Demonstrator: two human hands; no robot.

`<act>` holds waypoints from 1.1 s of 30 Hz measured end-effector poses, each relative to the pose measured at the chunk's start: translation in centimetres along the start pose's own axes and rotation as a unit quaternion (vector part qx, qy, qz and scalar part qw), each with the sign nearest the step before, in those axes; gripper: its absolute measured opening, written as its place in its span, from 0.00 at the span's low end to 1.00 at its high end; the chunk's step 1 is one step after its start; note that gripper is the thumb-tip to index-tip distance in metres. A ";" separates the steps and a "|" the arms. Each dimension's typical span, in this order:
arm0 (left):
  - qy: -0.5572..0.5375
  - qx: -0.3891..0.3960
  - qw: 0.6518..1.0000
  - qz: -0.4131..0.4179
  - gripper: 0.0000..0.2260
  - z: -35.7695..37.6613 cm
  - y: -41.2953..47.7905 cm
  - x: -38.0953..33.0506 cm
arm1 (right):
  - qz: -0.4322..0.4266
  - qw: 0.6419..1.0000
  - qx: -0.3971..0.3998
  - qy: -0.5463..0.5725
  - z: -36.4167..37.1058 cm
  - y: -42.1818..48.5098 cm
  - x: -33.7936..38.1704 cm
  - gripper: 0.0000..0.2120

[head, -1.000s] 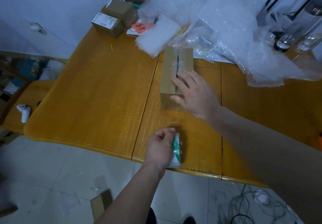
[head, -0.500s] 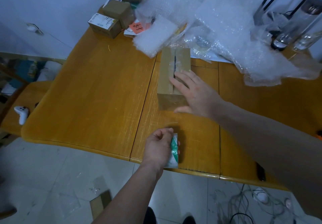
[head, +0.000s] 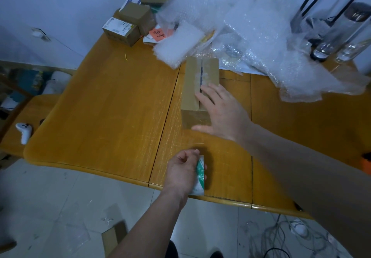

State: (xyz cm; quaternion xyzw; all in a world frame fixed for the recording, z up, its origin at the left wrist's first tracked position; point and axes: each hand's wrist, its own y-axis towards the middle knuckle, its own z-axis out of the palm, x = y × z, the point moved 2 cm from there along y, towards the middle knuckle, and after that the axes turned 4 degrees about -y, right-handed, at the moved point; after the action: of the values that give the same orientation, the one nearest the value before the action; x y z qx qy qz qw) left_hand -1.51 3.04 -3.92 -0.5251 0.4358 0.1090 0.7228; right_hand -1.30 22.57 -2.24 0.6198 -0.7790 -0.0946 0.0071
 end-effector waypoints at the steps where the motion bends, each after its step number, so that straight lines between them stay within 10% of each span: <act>1: 0.000 0.001 1.000 0.001 0.10 0.0 0.0 0.0 | 0.028 0.999 -0.021 0.013 -0.1 0.2 0.6 0.41; 5: -0.008 0.008 1.000 -0.002 0.10 -0.1 0.3 0.0 | 0.063 0.994 -0.084 0.014 0.7 0.7 1.8 0.30; 13: -0.016 0.011 1.000 -0.002 0.10 -0.2 0.3 0.1 | 0.022 0.999 -0.017 0.033 0.6 0.7 0.6 0.42; 18: -0.011 0.001 1.000 -0.006 0.09 -0.3 0.3 0.3 | -0.028 0.993 -0.062 0.093 0.7 0.4 -1.3 0.27; 33: -0.012 0.001 1.000 0.017 0.11 0.0 -2.2 -1.4 | 0.004 1.000 0.016 0.025 -2.5 -1.2 -1.4 0.47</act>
State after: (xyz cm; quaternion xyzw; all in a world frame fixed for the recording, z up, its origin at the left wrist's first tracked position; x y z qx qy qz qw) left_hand -0.98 2.48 -1.43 -0.5154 0.4358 0.1274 0.7268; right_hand 0.47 23.32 0.15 0.6190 -0.7823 -0.0669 0.0173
